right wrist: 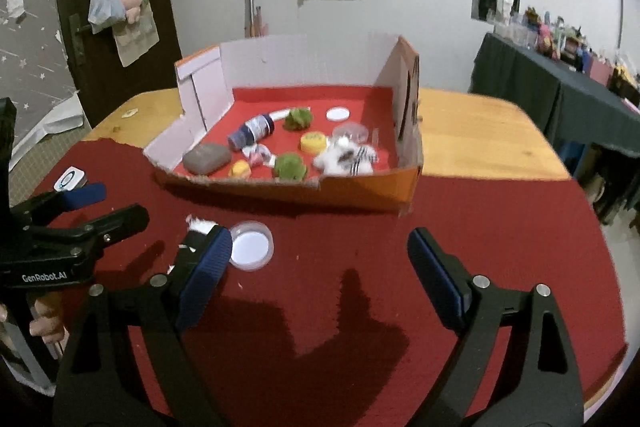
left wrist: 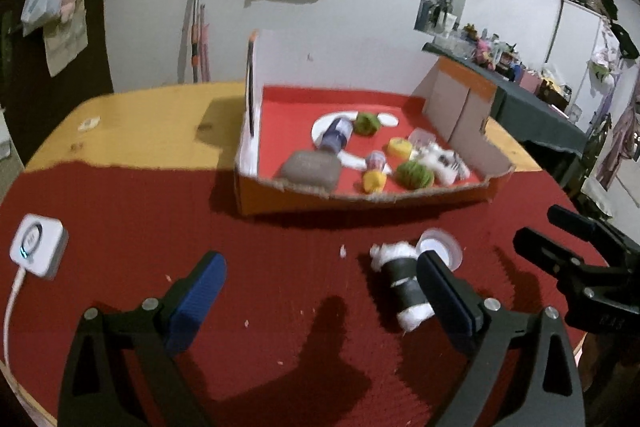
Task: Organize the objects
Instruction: 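Move the left tool to the black-taped white roll while the right tool approaches the white round lid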
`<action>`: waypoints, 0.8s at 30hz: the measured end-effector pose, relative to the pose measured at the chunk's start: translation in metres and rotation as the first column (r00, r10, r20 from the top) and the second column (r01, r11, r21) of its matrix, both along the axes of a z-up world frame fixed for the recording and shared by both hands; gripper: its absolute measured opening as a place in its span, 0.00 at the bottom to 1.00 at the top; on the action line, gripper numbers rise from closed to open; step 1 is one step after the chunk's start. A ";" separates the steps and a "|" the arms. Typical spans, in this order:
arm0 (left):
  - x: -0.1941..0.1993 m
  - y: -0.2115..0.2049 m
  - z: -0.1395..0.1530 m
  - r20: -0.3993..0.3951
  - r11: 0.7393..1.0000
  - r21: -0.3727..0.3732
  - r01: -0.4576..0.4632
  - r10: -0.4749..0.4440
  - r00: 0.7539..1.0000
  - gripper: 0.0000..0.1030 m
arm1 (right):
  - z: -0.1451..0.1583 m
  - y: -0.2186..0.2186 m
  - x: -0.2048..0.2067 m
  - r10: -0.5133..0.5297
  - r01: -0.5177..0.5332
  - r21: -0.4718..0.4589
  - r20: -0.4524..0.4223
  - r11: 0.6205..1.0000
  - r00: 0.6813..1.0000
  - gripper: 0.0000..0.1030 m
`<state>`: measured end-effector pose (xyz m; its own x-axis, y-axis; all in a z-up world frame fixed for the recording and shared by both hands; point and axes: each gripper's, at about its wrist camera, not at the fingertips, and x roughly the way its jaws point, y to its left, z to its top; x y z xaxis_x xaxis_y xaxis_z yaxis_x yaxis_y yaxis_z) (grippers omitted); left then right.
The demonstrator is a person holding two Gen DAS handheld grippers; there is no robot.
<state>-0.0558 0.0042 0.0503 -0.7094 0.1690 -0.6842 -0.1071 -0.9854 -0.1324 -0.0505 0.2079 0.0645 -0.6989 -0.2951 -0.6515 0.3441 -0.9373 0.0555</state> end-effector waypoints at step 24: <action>-0.007 0.020 -0.022 0.093 0.999 0.002 0.052 -0.052 0.994 0.95 | -0.017 0.022 -0.012 -0.071 0.072 -0.007 0.053 0.997 0.996 0.87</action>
